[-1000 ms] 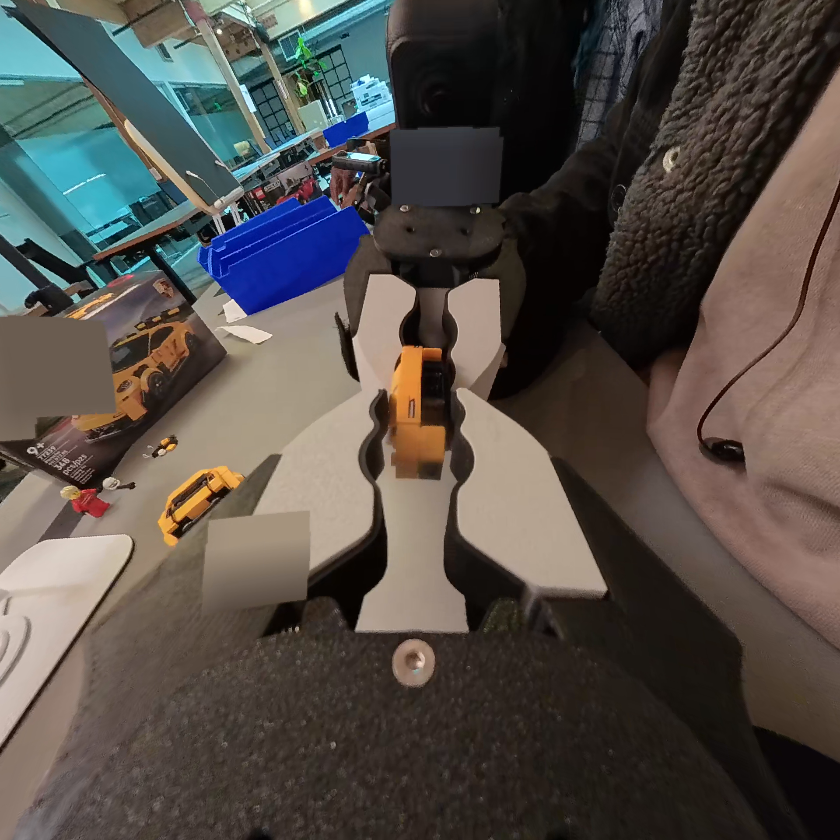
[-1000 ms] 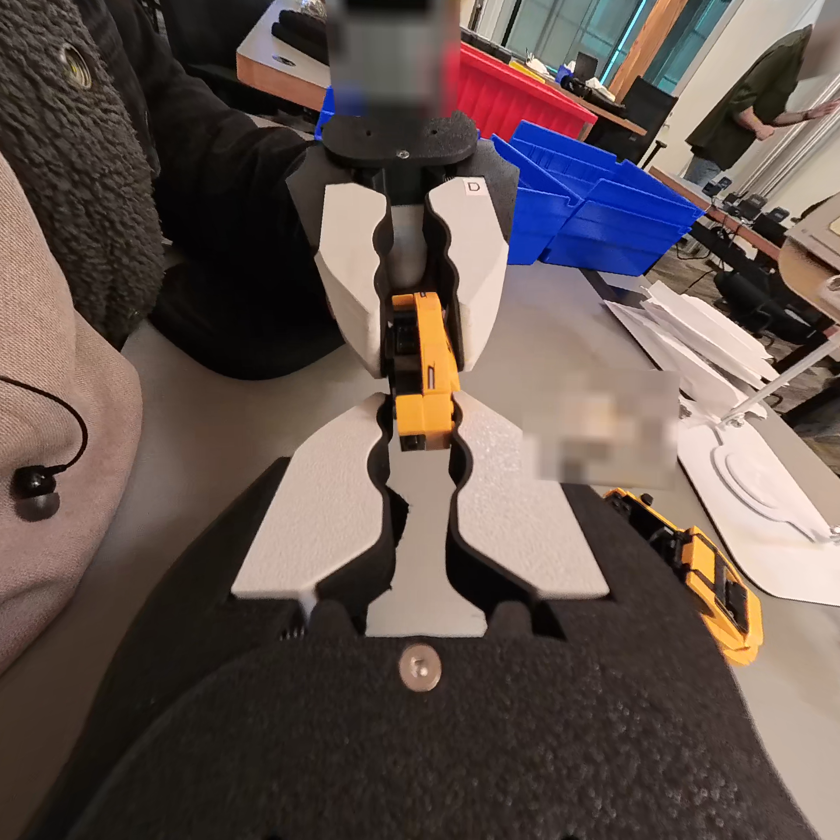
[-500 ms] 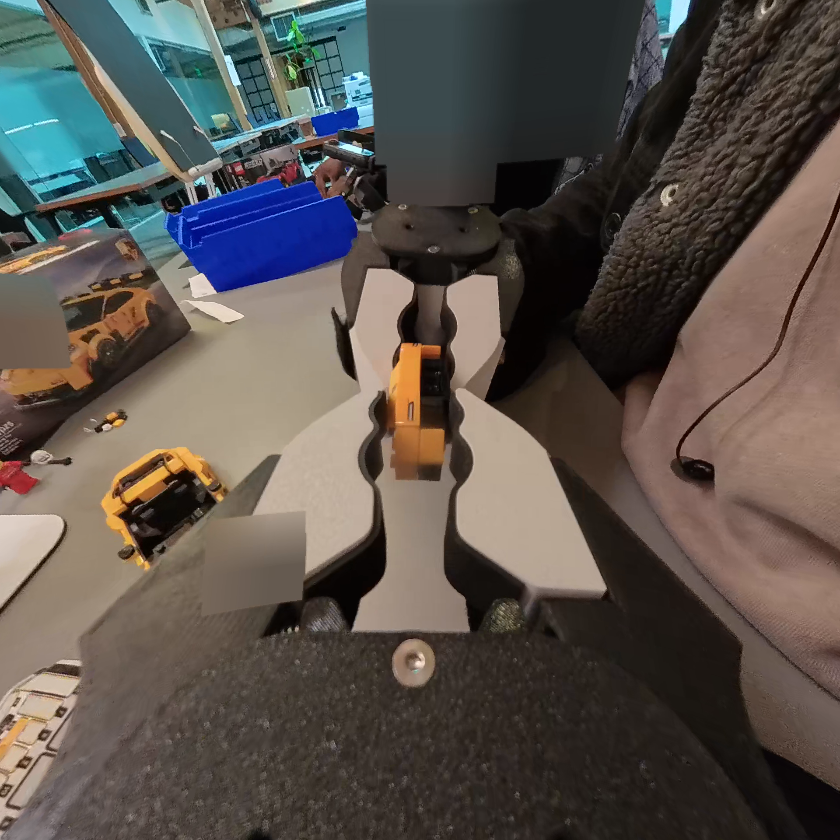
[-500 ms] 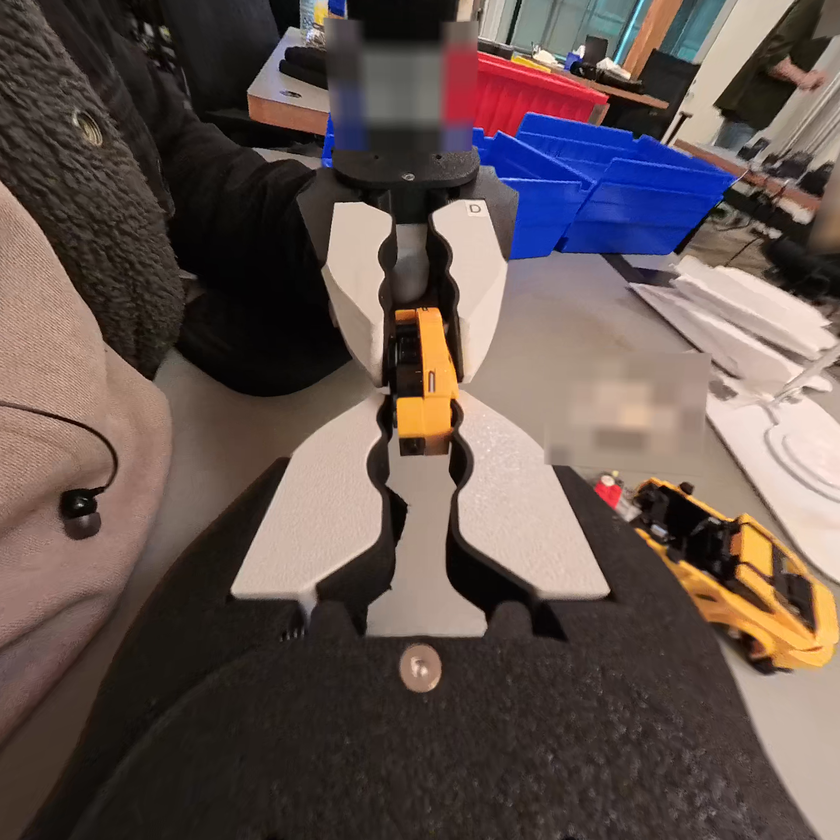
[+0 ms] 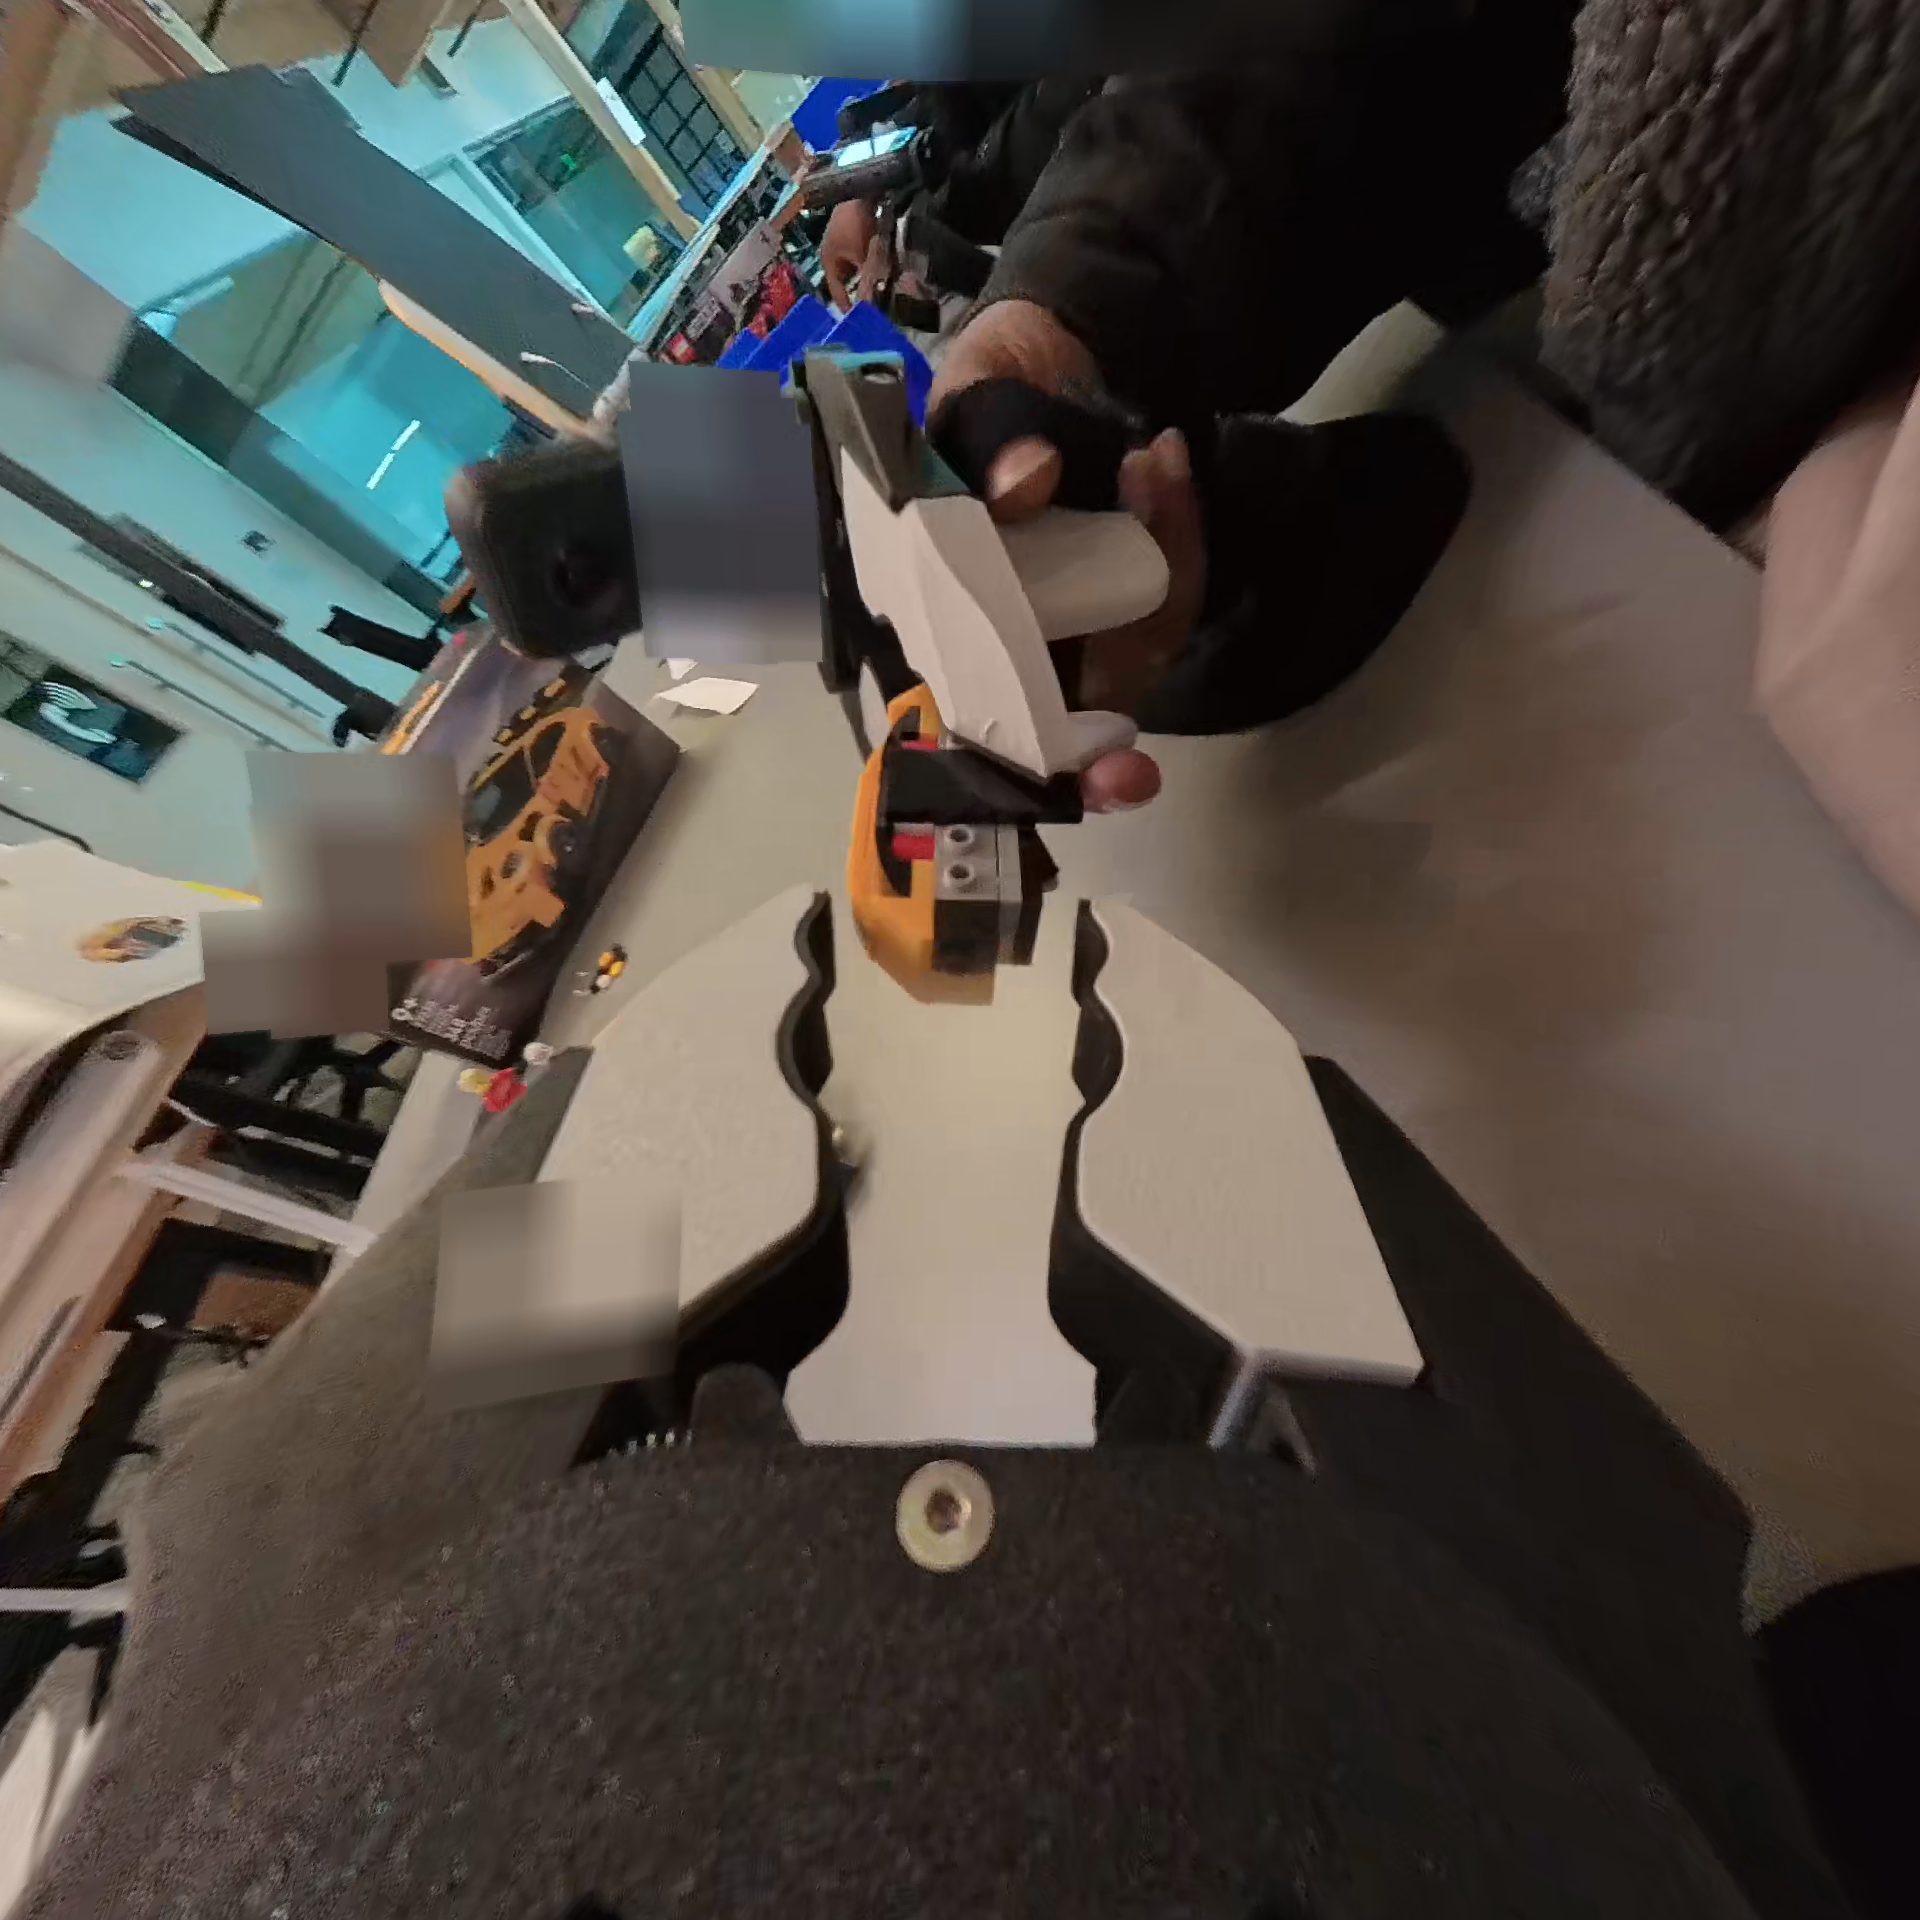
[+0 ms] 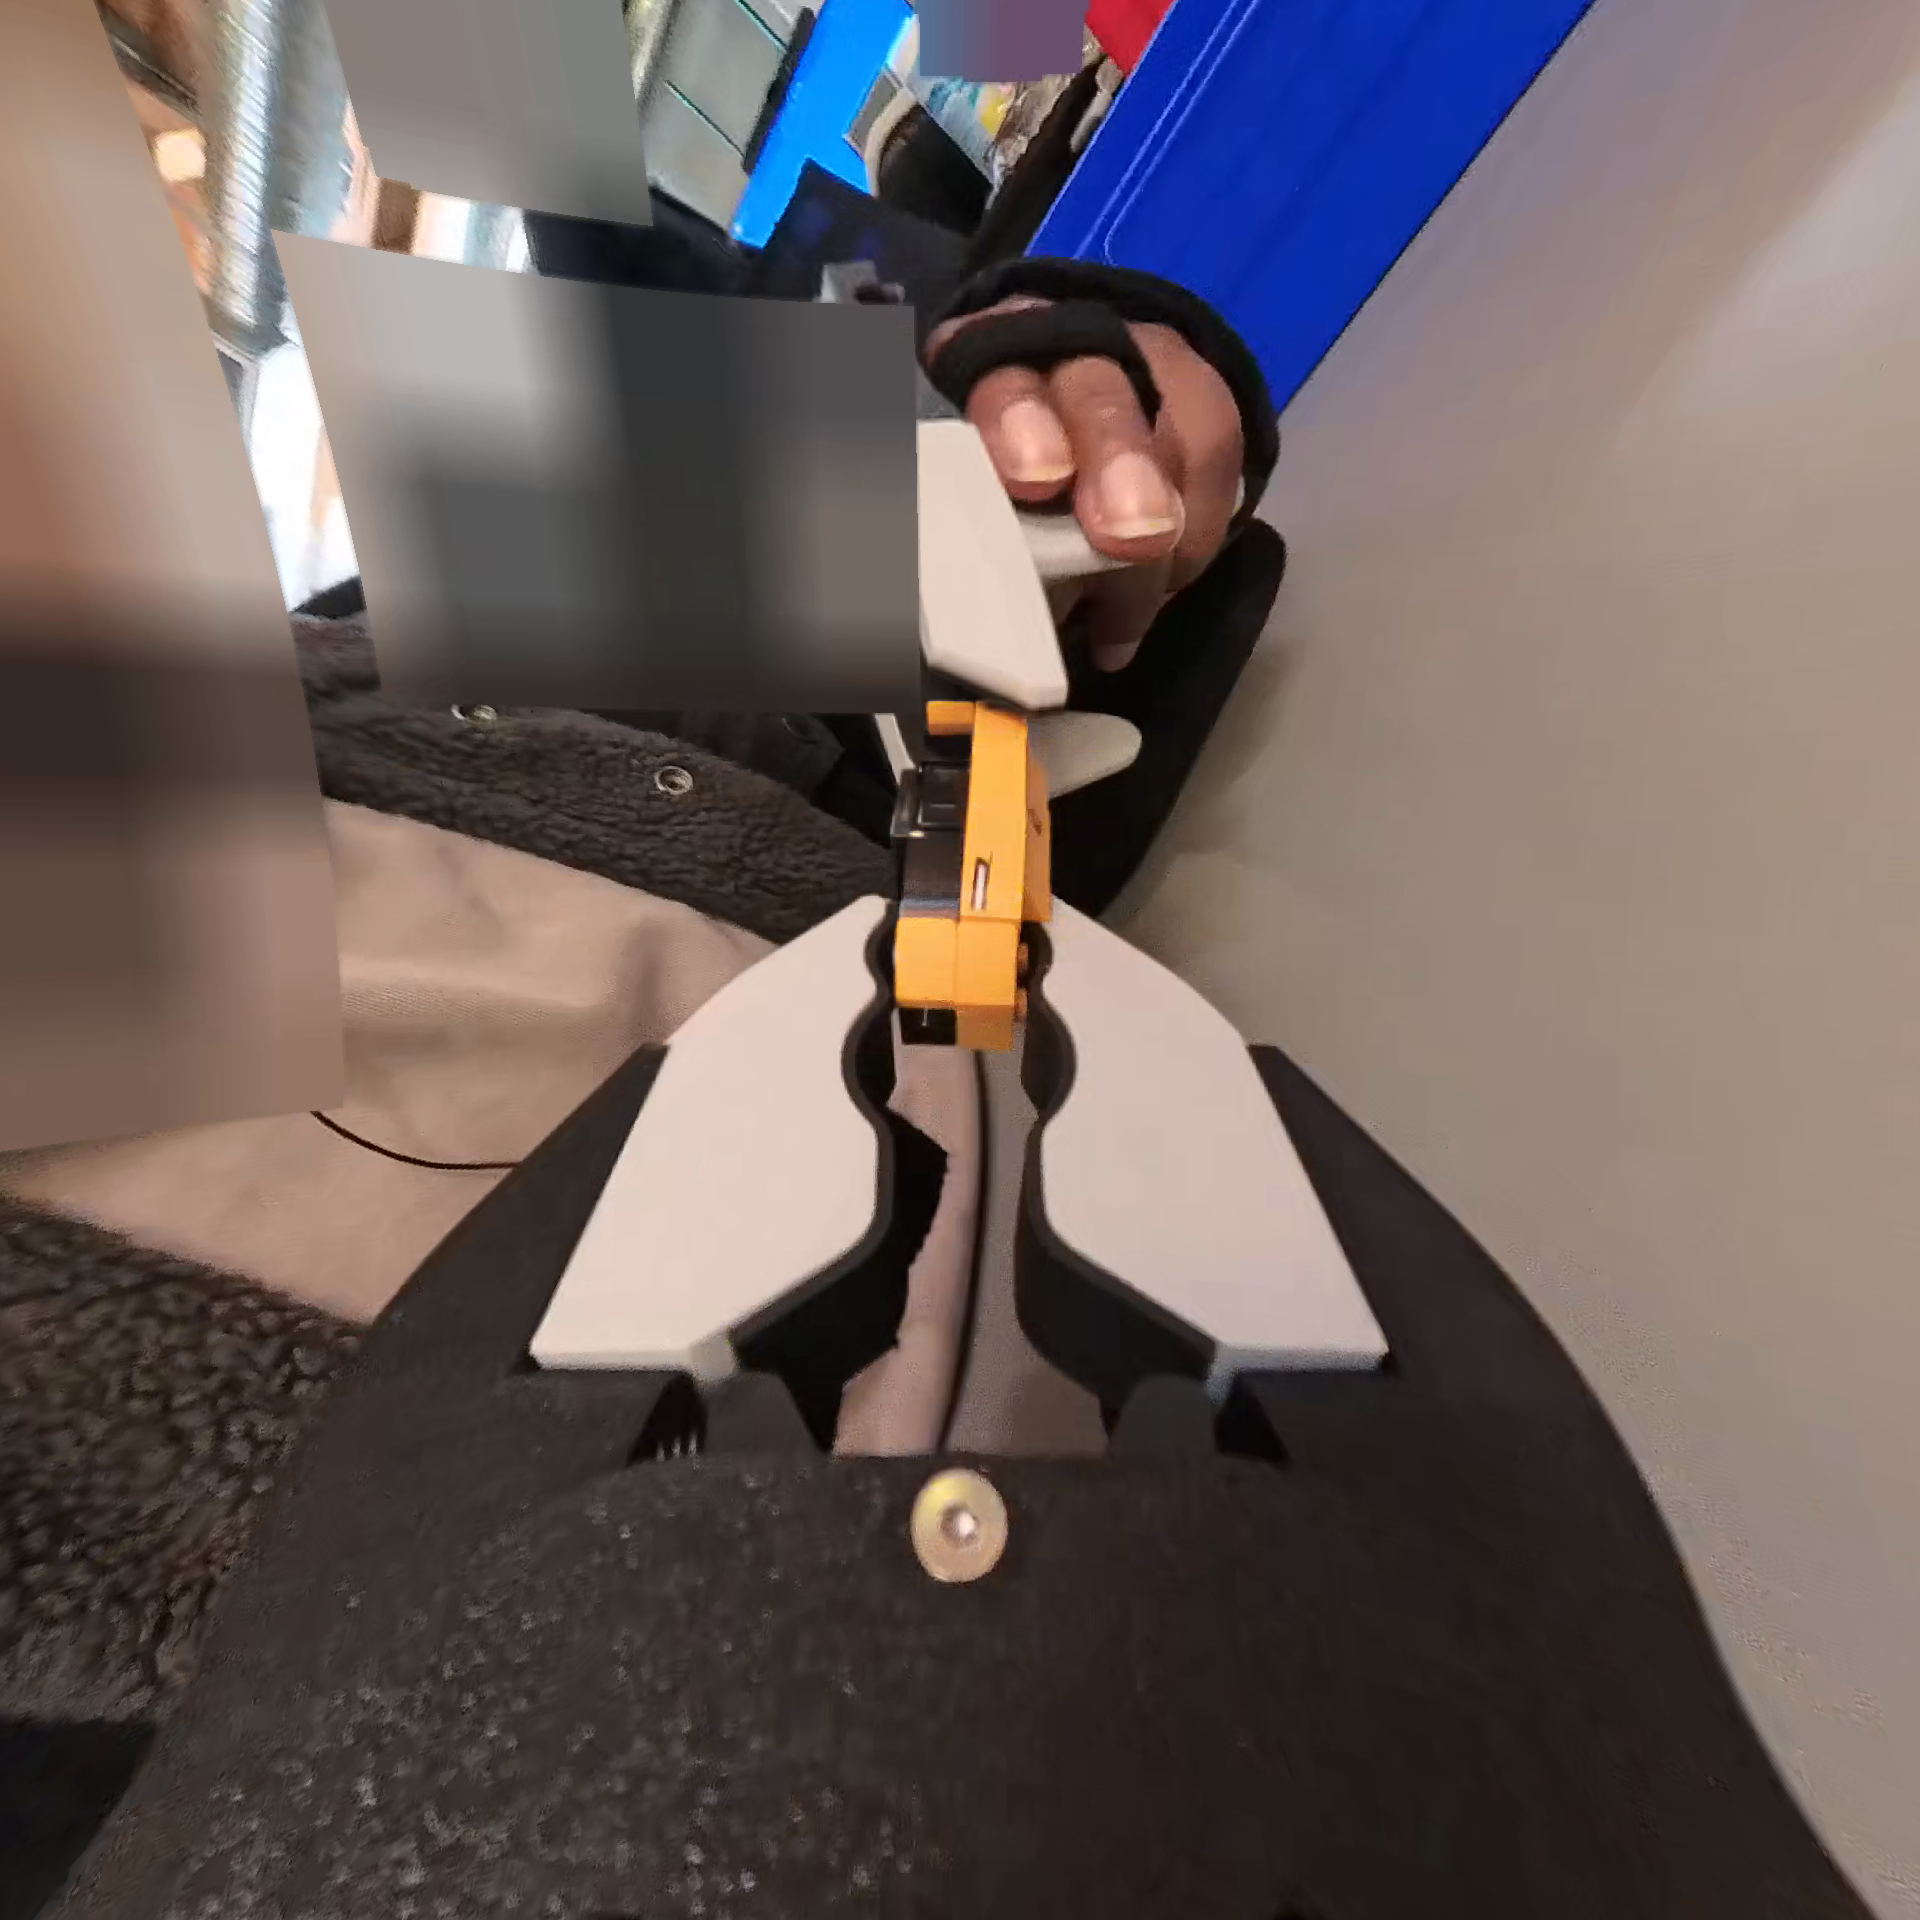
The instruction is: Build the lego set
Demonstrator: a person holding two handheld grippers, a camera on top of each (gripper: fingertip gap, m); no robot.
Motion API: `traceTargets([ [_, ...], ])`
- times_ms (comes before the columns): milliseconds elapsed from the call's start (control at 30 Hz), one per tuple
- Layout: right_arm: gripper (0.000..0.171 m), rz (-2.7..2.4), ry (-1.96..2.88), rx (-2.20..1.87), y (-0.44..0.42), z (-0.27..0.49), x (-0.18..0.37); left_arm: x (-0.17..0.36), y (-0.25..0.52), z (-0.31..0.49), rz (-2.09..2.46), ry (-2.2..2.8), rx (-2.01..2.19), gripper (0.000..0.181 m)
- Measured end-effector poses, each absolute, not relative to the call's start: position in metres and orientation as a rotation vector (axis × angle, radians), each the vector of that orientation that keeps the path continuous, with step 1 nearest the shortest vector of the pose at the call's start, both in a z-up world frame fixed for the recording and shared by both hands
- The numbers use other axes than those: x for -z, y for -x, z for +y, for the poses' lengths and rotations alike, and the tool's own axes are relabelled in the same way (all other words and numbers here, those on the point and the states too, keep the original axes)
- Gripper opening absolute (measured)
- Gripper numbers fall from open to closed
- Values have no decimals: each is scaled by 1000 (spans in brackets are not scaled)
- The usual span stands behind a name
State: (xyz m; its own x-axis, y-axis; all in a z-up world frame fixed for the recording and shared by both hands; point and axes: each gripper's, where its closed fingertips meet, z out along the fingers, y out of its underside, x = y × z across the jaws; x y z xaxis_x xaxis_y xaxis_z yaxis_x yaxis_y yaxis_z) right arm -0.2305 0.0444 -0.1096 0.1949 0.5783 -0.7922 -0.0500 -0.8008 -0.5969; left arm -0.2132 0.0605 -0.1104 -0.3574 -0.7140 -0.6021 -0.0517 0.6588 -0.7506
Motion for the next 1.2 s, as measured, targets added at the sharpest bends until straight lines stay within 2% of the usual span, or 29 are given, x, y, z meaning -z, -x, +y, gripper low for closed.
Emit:
traceTargets([
  [100, 20, -460, 1979, -1726, 234, 40, 110, 111, 215, 58, 1825, 604, 780, 33],
  [233, 21, -401, 1938, -1745, 232, 45, 106, 110, 214, 63, 1799, 678, 837, 33],
  [300, 34, -426, 1888, -1697, 227, 49, 103, 107, 213, 67, 1766, 760, 941, 33],
  [400, 43, -519, 1826, -1413, 210, 59, 102, 99, 214, 74, 1691, 899, 1158, 33],
  [600, 49, -800, 1754, -812, 198, 65, 104, 108, 213, 77, 1672, 1165, 1452, 33],
  [733, 47, -837, 1741, -773, 206, 71, 106, 115, 212, 77, 1683, 1259, 1523, 33],
  [833, 31, -834, 1741, -777, 204, 79, 106, 118, 212, 77, 1695, 1262, 1509, 33],
  [1200, 30, -979, 1764, -637, 200, 98, 139, 148, 211, 98, 1756, 1345, 1300, 32],
])
